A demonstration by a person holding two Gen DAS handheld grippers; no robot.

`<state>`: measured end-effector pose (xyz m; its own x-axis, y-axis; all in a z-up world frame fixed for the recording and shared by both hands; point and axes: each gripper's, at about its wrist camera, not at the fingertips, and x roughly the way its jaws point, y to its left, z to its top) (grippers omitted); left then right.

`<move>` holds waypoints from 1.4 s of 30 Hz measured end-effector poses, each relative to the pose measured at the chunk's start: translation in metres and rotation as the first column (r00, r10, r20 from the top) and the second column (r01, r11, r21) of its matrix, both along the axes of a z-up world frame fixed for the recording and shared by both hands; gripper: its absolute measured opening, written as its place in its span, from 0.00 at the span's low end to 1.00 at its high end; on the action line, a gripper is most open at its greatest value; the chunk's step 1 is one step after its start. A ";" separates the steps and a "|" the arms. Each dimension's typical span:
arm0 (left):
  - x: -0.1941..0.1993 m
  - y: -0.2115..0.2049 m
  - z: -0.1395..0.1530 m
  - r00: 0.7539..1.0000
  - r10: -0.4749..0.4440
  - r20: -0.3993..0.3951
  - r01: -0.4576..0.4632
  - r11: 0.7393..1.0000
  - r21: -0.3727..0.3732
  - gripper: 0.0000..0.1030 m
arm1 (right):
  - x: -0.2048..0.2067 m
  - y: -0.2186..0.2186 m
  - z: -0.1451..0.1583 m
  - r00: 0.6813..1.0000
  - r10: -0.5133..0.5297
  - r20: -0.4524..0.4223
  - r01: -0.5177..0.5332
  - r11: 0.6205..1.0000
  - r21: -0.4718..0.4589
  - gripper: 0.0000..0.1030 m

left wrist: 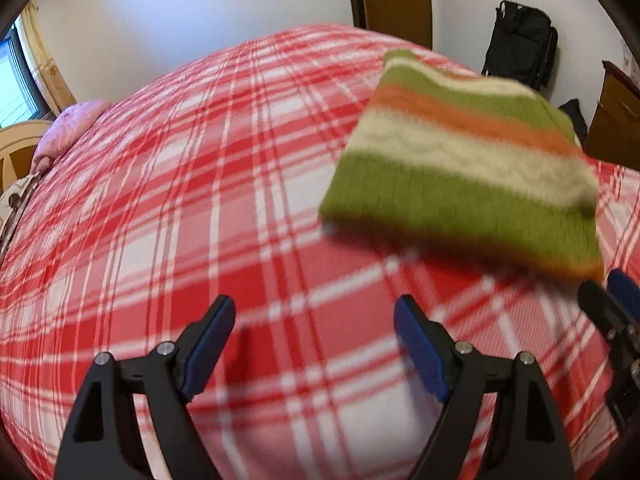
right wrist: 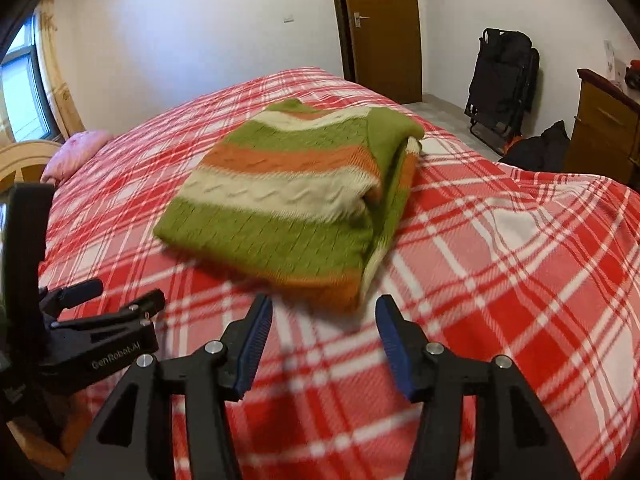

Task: Fold small clothes

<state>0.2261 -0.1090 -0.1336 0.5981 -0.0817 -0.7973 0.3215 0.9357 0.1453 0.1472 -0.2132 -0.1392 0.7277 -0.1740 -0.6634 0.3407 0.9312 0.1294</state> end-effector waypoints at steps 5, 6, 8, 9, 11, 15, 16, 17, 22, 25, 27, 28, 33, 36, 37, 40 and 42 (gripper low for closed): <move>-0.024 0.023 -0.001 1.000 0.018 -0.004 -0.019 1.000 -0.025 0.82 | -0.023 0.011 -0.001 1.000 0.005 0.008 -0.005 1.000 -0.003 0.54; -0.027 0.026 -0.001 1.000 0.021 -0.002 -0.021 1.000 -0.021 0.82 | -0.026 0.013 -0.001 1.000 0.007 0.005 -0.007 1.000 -0.004 0.54; -0.032 0.030 0.001 1.000 0.030 0.000 -0.030 0.999 -0.012 0.82 | -0.032 0.016 -0.001 1.000 0.008 0.000 -0.008 1.000 -0.003 0.54; -0.035 0.033 0.002 0.999 0.036 -0.002 -0.036 0.999 -0.013 0.82 | -0.034 0.016 -0.001 1.000 0.008 0.000 -0.008 1.000 0.000 0.54; -0.042 0.038 0.006 0.999 0.041 0.000 -0.041 0.999 -0.021 0.83 | -0.040 0.019 -0.001 1.000 0.016 0.000 -0.016 1.000 0.013 0.55; -0.055 0.040 0.020 0.997 0.048 0.058 -0.048 0.999 -0.001 0.90 | -0.050 0.024 0.001 1.000 0.013 0.012 -0.014 1.000 0.014 0.63; -0.058 0.040 0.024 0.996 0.048 0.078 -0.049 0.999 0.005 0.90 | -0.052 0.024 0.002 1.000 0.012 0.018 -0.013 1.000 0.019 0.63; -0.060 0.040 0.027 0.994 0.047 0.095 -0.048 0.999 0.009 0.90 | -0.054 0.025 0.003 1.000 0.013 0.022 -0.014 1.000 0.027 0.63; -0.067 0.043 0.040 0.991 0.046 0.125 -0.045 0.999 -0.010 0.92 | -0.063 0.026 0.013 0.999 0.020 0.050 -0.023 0.998 0.050 0.63; -0.074 0.047 0.050 0.990 0.048 0.130 -0.043 0.998 -0.042 0.94 | -0.072 0.028 0.026 0.996 0.012 0.089 -0.015 0.999 0.035 0.63; -0.082 0.049 0.056 0.989 0.049 0.143 -0.042 0.998 -0.051 0.98 | -0.080 0.028 0.036 0.992 0.005 0.123 -0.008 1.000 0.023 0.63; -0.085 0.050 0.059 0.987 0.050 0.152 -0.042 0.998 -0.055 0.98 | -0.084 0.029 0.041 0.990 0.001 0.138 -0.003 1.000 0.018 0.63; -0.092 0.052 0.071 0.983 0.060 0.176 -0.048 0.996 -0.069 0.98 | -0.104 0.033 0.073 0.973 -0.009 0.229 0.017 0.999 -0.033 0.63; -0.101 0.055 0.082 0.977 0.063 0.202 -0.047 0.995 -0.083 0.98 | -0.118 0.036 0.092 0.959 -0.015 0.284 0.031 0.998 -0.052 0.63; -0.104 0.057 0.087 0.974 0.064 0.217 -0.045 0.995 -0.091 0.98 | -0.121 0.037 0.097 0.954 -0.016 0.298 0.035 0.998 -0.059 0.63; -0.117 0.060 0.107 0.955 0.069 0.287 -0.038 0.993 -0.112 0.98 | -0.133 0.040 0.115 0.937 -0.019 0.350 0.052 0.995 -0.085 0.63; -0.124 0.060 0.119 0.945 0.067 0.320 -0.028 0.992 -0.126 0.98 | -0.140 0.044 0.125 0.926 -0.019 0.377 0.063 0.993 -0.104 0.63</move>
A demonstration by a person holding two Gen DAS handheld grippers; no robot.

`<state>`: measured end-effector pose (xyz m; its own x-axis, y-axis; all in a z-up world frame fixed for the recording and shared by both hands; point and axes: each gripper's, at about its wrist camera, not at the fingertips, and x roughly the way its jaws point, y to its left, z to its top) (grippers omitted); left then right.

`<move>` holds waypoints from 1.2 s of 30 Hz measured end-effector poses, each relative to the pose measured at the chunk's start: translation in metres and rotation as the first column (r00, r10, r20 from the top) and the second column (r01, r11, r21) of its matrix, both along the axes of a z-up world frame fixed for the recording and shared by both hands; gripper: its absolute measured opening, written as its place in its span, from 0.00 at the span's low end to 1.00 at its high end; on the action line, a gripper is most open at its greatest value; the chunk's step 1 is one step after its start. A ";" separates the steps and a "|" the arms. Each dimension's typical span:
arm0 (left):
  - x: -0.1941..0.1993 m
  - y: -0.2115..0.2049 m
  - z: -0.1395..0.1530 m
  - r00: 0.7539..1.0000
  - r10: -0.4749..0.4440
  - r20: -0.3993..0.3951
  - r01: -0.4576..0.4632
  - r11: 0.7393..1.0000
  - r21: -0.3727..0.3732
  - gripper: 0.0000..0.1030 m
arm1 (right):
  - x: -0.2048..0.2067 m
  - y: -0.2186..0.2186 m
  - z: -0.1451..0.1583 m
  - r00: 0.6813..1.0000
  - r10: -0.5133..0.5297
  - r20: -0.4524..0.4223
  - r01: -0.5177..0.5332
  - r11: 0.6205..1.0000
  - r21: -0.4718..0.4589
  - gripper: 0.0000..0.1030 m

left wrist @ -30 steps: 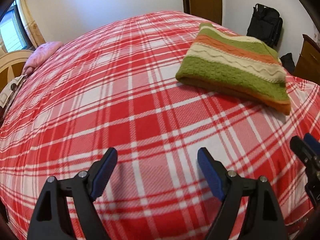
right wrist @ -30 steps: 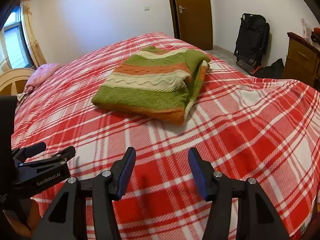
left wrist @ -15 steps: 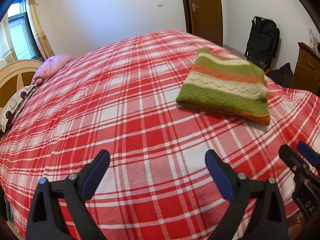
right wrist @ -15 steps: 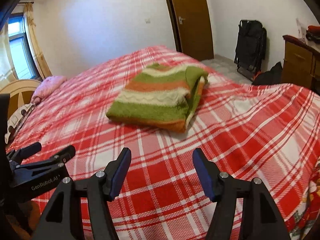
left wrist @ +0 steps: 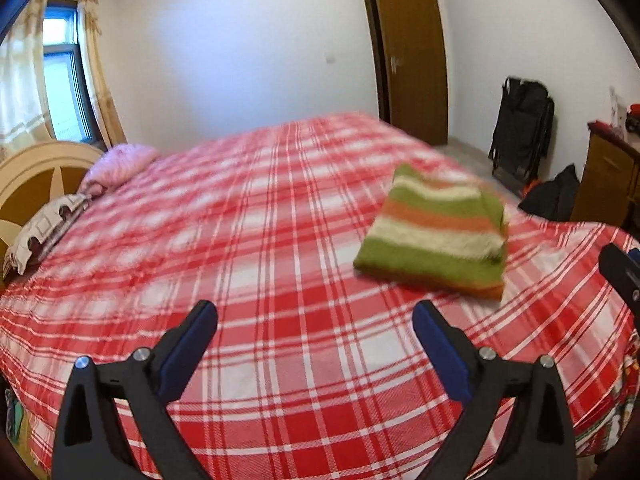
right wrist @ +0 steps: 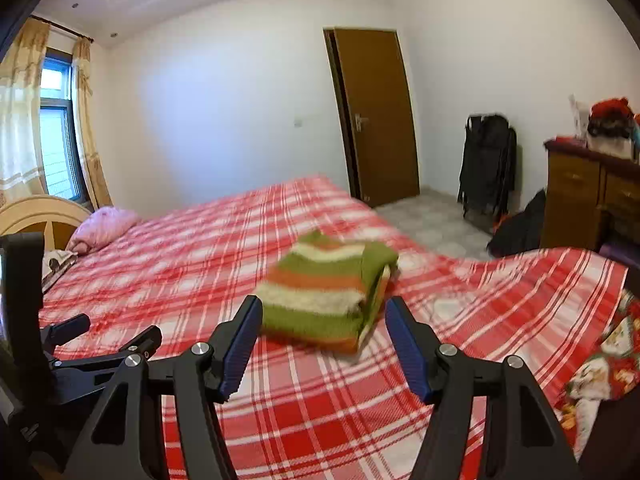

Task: Fold small clothes

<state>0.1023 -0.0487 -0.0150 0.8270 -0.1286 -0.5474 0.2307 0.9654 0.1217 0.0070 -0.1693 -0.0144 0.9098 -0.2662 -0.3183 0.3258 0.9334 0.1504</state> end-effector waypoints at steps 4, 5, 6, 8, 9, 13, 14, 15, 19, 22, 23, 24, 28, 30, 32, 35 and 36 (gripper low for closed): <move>-0.016 0.001 0.020 0.995 0.002 0.096 -0.002 1.000 -0.003 0.99 | -0.014 0.008 0.018 0.998 -0.028 0.054 0.030 0.999 -0.045 0.68; -0.018 0.000 0.023 0.994 -0.006 0.107 0.007 1.000 -0.008 1.00 | -0.017 0.010 0.022 0.998 -0.027 0.065 0.031 0.998 -0.053 0.70; -0.022 0.001 0.027 0.993 -0.017 0.115 0.019 1.000 -0.019 1.00 | -0.020 0.011 0.024 0.997 -0.027 0.073 0.031 0.998 -0.057 0.71; -0.025 0.003 0.032 0.992 -0.031 0.124 0.036 0.999 -0.038 1.00 | -0.026 0.014 0.030 0.995 -0.033 0.092 0.040 0.997 -0.073 0.71; -0.026 0.003 0.033 0.991 -0.035 0.129 0.041 0.998 -0.043 1.00 | -0.029 0.015 0.033 0.994 -0.034 0.100 0.042 0.996 -0.078 0.71; -0.034 0.005 0.041 0.987 -0.037 0.158 0.047 0.997 -0.060 1.00 | -0.035 0.015 0.037 0.993 -0.037 0.112 0.046 0.996 -0.078 0.72; -0.035 0.006 0.044 0.985 -0.037 0.166 0.048 0.997 -0.066 1.00 | -0.037 0.015 0.038 0.993 -0.039 0.115 0.048 0.996 -0.077 0.72; -0.039 0.006 0.045 0.984 -0.036 0.172 0.049 0.996 -0.070 1.00 | -0.038 0.016 0.039 0.992 -0.040 0.118 0.049 0.996 -0.076 0.72; -0.045 0.008 0.051 0.981 -0.036 0.193 0.053 0.995 -0.087 1.00 | -0.041 0.013 0.040 0.990 -0.038 0.133 0.048 0.996 -0.070 0.72; -0.047 0.009 0.055 0.979 -0.041 0.202 0.062 0.993 -0.100 1.00 | -0.044 0.015 0.042 0.988 -0.044 0.146 0.056 0.995 -0.078 0.72; -0.048 0.009 0.057 0.978 -0.042 0.207 0.064 0.993 -0.103 1.00 | -0.045 0.015 0.043 0.988 -0.047 0.148 0.060 0.995 -0.084 0.72; -0.049 0.008 0.057 0.977 -0.041 0.210 0.065 0.992 -0.105 1.00 | -0.045 0.015 0.044 0.988 -0.050 0.149 0.064 0.994 -0.087 0.72; -0.048 0.006 0.058 0.975 -0.035 0.220 0.059 0.993 -0.104 1.00 | -0.047 0.016 0.045 0.986 -0.061 0.158 0.075 0.993 -0.089 0.72; -0.048 0.003 0.056 0.974 -0.033 0.223 0.055 0.994 -0.090 1.00 | -0.048 0.015 0.046 0.985 -0.066 0.162 0.081 0.993 -0.090 0.72; -0.048 0.001 0.055 0.974 -0.038 0.223 0.058 0.995 -0.082 1.00 | -0.049 0.016 0.046 0.984 -0.069 0.164 0.084 0.992 -0.090 0.72; -0.049 -0.001 0.055 0.974 -0.047 0.224 0.067 0.995 -0.080 1.00 | -0.048 0.017 0.046 0.984 -0.069 0.161 0.084 0.993 -0.087 0.72; -0.050 -0.001 0.056 0.973 -0.047 0.227 0.067 0.994 -0.081 1.00 | -0.048 0.016 0.045 0.985 -0.069 0.160 0.084 0.993 -0.088 0.72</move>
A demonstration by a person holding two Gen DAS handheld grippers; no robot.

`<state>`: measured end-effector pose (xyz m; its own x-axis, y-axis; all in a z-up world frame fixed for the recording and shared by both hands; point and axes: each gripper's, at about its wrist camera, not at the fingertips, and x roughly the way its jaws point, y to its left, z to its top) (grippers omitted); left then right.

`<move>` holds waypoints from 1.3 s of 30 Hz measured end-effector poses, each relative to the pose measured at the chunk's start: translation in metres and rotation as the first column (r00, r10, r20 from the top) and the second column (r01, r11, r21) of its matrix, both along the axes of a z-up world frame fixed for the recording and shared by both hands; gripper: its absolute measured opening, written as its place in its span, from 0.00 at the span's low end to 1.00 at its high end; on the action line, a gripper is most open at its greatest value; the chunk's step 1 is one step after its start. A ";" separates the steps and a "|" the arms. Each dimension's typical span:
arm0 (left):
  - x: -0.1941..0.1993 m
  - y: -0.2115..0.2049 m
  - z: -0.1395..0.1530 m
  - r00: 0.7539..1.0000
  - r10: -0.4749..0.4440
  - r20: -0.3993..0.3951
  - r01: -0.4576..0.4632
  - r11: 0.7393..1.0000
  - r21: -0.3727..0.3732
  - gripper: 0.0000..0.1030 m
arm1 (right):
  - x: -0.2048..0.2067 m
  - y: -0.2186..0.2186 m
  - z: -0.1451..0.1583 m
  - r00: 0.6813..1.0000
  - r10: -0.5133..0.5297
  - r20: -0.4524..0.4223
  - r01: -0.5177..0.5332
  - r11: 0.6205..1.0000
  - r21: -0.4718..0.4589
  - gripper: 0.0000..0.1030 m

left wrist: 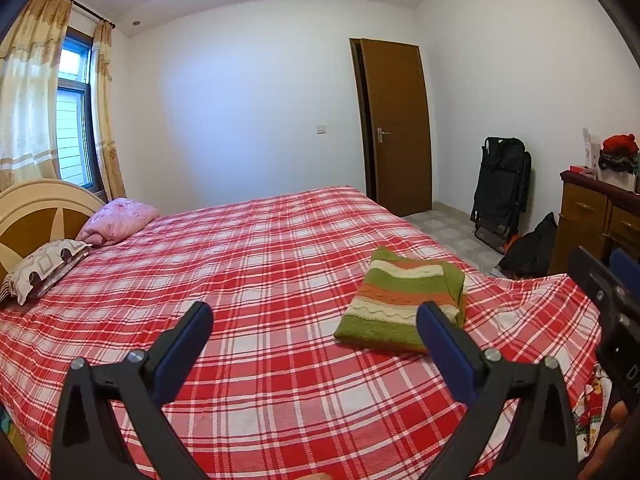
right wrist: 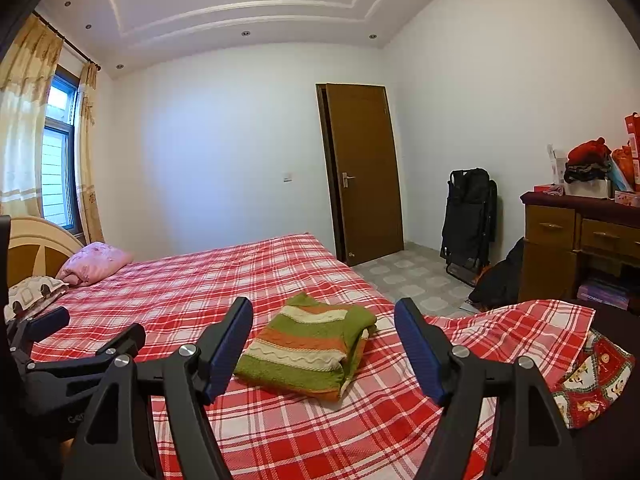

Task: Fold small clothes

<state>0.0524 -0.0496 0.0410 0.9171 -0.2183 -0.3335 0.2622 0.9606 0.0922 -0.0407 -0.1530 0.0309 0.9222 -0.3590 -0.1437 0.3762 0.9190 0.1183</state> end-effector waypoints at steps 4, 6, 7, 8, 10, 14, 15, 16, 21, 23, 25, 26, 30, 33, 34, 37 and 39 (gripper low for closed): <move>-0.002 0.000 0.001 1.000 -0.002 0.003 0.002 1.000 -0.002 1.00 | 0.001 0.000 -0.001 1.000 0.006 -0.007 -0.006 1.000 0.003 0.72; -0.002 0.000 0.001 1.000 -0.004 0.000 0.004 1.000 -0.004 1.00 | 0.002 0.000 -0.001 1.000 0.006 -0.009 -0.006 1.000 0.004 0.72; -0.002 0.000 0.001 1.000 -0.005 -0.002 0.005 1.000 -0.006 1.00 | 0.003 -0.001 0.000 1.000 0.006 -0.008 -0.006 1.000 0.004 0.72; -0.002 0.001 0.002 1.000 -0.005 -0.005 0.005 1.000 -0.008 1.00 | 0.003 -0.001 0.000 1.000 0.006 -0.007 -0.006 1.000 0.003 0.72; -0.001 0.001 0.002 1.000 -0.008 -0.010 0.008 1.000 -0.012 1.00 | 0.003 -0.001 -0.001 1.000 0.006 -0.008 -0.006 1.000 0.002 0.72; 0.000 0.000 0.002 1.000 -0.009 -0.016 0.009 1.000 -0.012 1.00 | 0.002 -0.001 -0.001 1.000 0.008 -0.011 -0.008 1.000 0.008 0.72; 0.000 0.000 0.001 1.000 -0.009 -0.017 0.009 1.000 -0.010 1.00 | 0.002 -0.001 -0.001 1.000 0.007 -0.011 -0.007 1.000 0.009 0.72; 0.000 0.000 0.001 1.000 -0.010 -0.019 0.010 1.000 -0.009 1.00 | 0.002 -0.002 -0.001 1.000 0.007 -0.013 -0.007 1.000 0.009 0.72; 0.000 0.000 0.001 1.000 -0.010 -0.023 0.010 1.000 -0.007 1.00 | 0.004 -0.003 -0.002 1.000 0.009 -0.018 -0.009 1.000 0.013 0.72; 0.000 -0.001 0.000 1.000 -0.011 -0.026 0.010 1.000 -0.006 1.00 | 0.004 -0.003 -0.002 1.000 0.008 -0.021 -0.008 1.000 0.013 0.72; 0.001 -0.001 -0.001 1.000 -0.011 -0.030 0.011 1.000 -0.005 1.00 | 0.004 -0.004 -0.003 1.000 0.008 -0.022 -0.007 1.000 0.013 0.72; 0.001 -0.001 -0.001 0.999 -0.011 -0.032 0.011 1.000 -0.005 1.00 | 0.005 -0.004 -0.003 1.000 0.008 -0.023 -0.008 1.000 0.014 0.72; 0.002 -0.003 -0.003 0.999 -0.009 -0.036 0.009 1.000 0.003 1.00 | 0.005 -0.005 -0.004 1.000 0.009 -0.024 -0.008 1.000 0.017 0.72; 0.004 -0.004 -0.004 0.999 -0.010 -0.043 0.011 1.000 0.009 1.00 | 0.005 -0.005 -0.004 1.000 0.008 -0.025 -0.008 1.000 0.016 0.72; 0.004 -0.004 -0.005 0.999 -0.011 -0.043 0.011 1.000 0.010 1.00 | 0.005 -0.005 -0.004 1.000 0.008 -0.025 -0.008 1.000 0.016 0.72; 0.004 -0.004 -0.004 0.999 -0.009 -0.042 0.010 1.000 0.013 1.00 | 0.005 -0.005 -0.006 1.000 0.007 -0.027 -0.006 1.000 0.015 0.72; 0.004 -0.004 -0.005 0.999 -0.009 -0.045 0.010 1.000 0.012 1.00 | 0.006 -0.006 -0.006 1.000 0.007 -0.028 -0.006 1.000 0.017 0.72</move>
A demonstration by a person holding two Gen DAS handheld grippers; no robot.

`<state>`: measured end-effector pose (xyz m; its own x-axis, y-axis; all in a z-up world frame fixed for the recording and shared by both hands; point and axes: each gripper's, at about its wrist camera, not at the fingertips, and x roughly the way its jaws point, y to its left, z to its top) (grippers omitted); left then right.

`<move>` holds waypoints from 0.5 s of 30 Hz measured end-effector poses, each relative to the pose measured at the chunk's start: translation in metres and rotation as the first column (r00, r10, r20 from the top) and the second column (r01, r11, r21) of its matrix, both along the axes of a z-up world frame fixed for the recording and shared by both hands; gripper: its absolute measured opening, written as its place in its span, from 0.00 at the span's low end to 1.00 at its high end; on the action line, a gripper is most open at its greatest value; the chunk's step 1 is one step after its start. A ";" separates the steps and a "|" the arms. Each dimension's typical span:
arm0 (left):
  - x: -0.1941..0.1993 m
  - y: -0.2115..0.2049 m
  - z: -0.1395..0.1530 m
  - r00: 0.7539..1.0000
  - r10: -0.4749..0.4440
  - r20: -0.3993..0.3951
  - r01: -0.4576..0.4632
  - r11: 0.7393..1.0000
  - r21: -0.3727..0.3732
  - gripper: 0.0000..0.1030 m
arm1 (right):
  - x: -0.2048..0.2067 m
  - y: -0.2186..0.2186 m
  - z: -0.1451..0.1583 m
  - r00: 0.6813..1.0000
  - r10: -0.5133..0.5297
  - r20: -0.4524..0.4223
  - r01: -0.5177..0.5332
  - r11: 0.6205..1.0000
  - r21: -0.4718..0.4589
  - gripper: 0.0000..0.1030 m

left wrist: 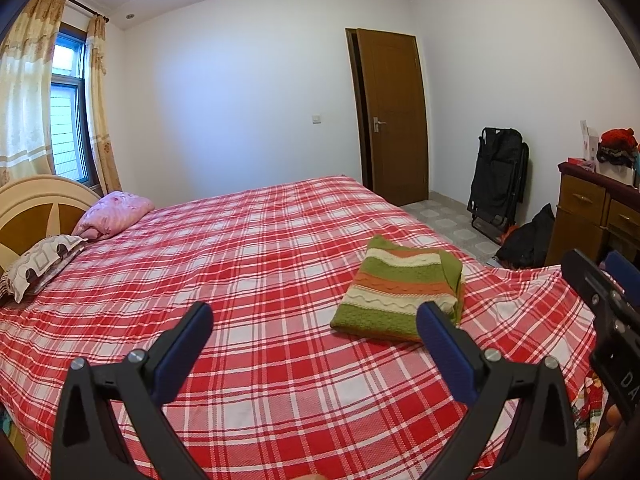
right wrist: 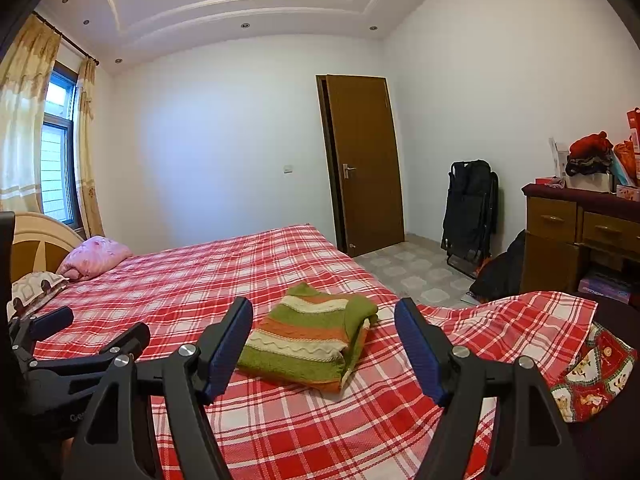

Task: Fold small clothes

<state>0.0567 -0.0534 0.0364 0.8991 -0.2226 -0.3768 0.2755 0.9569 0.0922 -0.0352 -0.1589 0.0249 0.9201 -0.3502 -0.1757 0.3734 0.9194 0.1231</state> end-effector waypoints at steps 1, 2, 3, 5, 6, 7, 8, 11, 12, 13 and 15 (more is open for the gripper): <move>0.001 0.000 0.000 1.000 0.001 -0.005 -0.001 1.000 -0.001 1.00 | 0.000 0.000 0.000 1.000 0.000 -0.001 0.000 1.000 0.001 0.72; 0.002 0.000 0.000 1.000 0.003 -0.012 -0.003 1.000 -0.004 1.00 | 0.000 -0.001 -0.001 1.000 -0.001 -0.002 0.001 1.000 0.002 0.72; 0.002 0.001 -0.001 1.000 0.004 -0.016 -0.004 1.000 -0.008 1.00 | 0.000 -0.001 -0.001 1.000 -0.002 -0.001 0.002 1.000 0.004 0.72; 0.003 0.002 -0.001 1.000 0.010 -0.017 -0.010 1.000 -0.012 1.00 | -0.001 -0.001 -0.001 1.000 -0.003 0.001 0.003 1.000 0.004 0.72; 0.003 0.003 -0.001 1.000 0.011 -0.015 -0.012 1.000 -0.012 1.00 | 0.000 -0.001 -0.002 1.000 -0.003 0.000 0.003 1.000 0.004 0.72; 0.003 0.003 -0.001 1.000 0.014 -0.014 -0.014 1.000 -0.012 1.00 | 0.001 -0.001 -0.002 1.000 -0.003 -0.001 0.003 1.000 0.004 0.72; 0.003 0.004 -0.001 1.000 0.014 -0.012 -0.015 1.000 -0.011 1.00 | 0.000 -0.001 -0.002 1.000 -0.002 -0.002 0.002 1.000 0.004 0.72; 0.003 0.003 -0.001 1.000 0.015 -0.013 -0.015 1.000 -0.010 1.00 | 0.000 -0.001 -0.003 1.000 -0.003 -0.005 0.003 1.000 0.003 0.72; 0.003 0.003 -0.001 1.000 0.017 -0.012 -0.017 1.000 -0.009 1.00 | 0.000 0.000 -0.004 1.000 -0.002 -0.005 0.002 1.000 0.004 0.72; 0.003 0.003 -0.001 1.000 0.021 -0.010 -0.021 1.000 -0.009 1.00 | -0.001 -0.001 -0.004 1.000 -0.003 -0.005 0.003 1.000 0.004 0.72; 0.003 0.003 -0.002 0.999 0.033 -0.001 -0.033 0.999 -0.007 1.00 | -0.001 0.000 -0.004 1.000 -0.004 -0.005 0.004 1.000 0.004 0.72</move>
<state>0.0594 -0.0501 0.0348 0.9057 -0.1956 -0.3761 0.2441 0.9660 0.0855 -0.0357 -0.1592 0.0212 0.9177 -0.3534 -0.1814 0.3780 0.9173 0.1251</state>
